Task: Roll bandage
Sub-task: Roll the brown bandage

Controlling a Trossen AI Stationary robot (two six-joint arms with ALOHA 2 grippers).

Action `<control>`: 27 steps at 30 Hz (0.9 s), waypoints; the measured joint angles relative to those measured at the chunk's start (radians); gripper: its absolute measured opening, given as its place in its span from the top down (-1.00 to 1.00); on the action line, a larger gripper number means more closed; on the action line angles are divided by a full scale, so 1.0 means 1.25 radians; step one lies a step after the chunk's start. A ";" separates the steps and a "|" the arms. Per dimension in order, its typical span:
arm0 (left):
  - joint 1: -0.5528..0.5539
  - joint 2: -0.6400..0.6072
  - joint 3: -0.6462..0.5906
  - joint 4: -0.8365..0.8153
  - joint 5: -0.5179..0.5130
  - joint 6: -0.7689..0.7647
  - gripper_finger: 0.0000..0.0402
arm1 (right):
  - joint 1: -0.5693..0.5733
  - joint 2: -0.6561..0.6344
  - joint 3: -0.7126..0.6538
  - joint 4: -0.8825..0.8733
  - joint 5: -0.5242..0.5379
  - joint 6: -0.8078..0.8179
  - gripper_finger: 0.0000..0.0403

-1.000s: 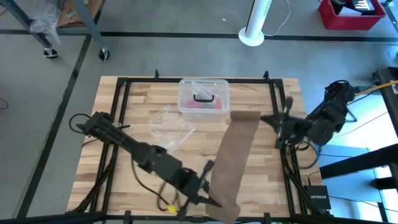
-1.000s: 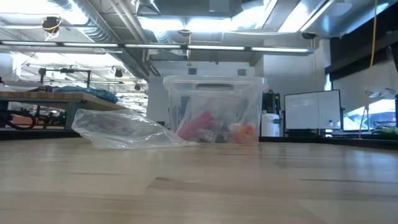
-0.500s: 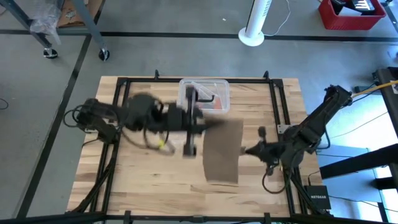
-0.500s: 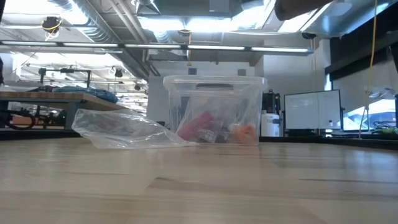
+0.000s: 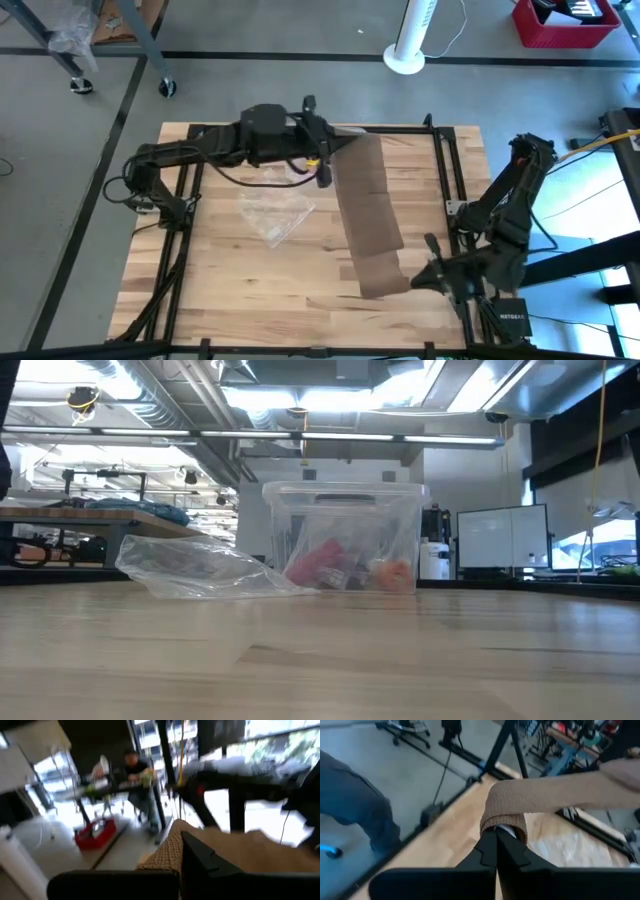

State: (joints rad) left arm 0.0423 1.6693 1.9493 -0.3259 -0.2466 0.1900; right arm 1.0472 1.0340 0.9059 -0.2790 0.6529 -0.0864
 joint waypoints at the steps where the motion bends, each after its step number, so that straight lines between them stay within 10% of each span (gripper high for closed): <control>1: 0.007 0.003 -0.022 -0.003 0.000 -0.012 0.99 | 0.011 0.000 0.010 0.000 0.004 0.000 1.00; 15: -0.007 0.104 -0.380 0.248 0.079 -0.281 0.87 | 0.028 0.000 0.052 0.028 -0.026 -0.038 1.00; 27: 0.004 0.081 -0.379 -0.100 0.291 -0.496 0.03 | 0.026 -0.012 0.053 0.040 -0.007 -0.036 1.00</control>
State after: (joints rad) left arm 0.0472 1.7710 1.4754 -0.4515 0.1168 -0.4304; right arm 1.0798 1.0192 0.9718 -0.2288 0.6444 -0.1314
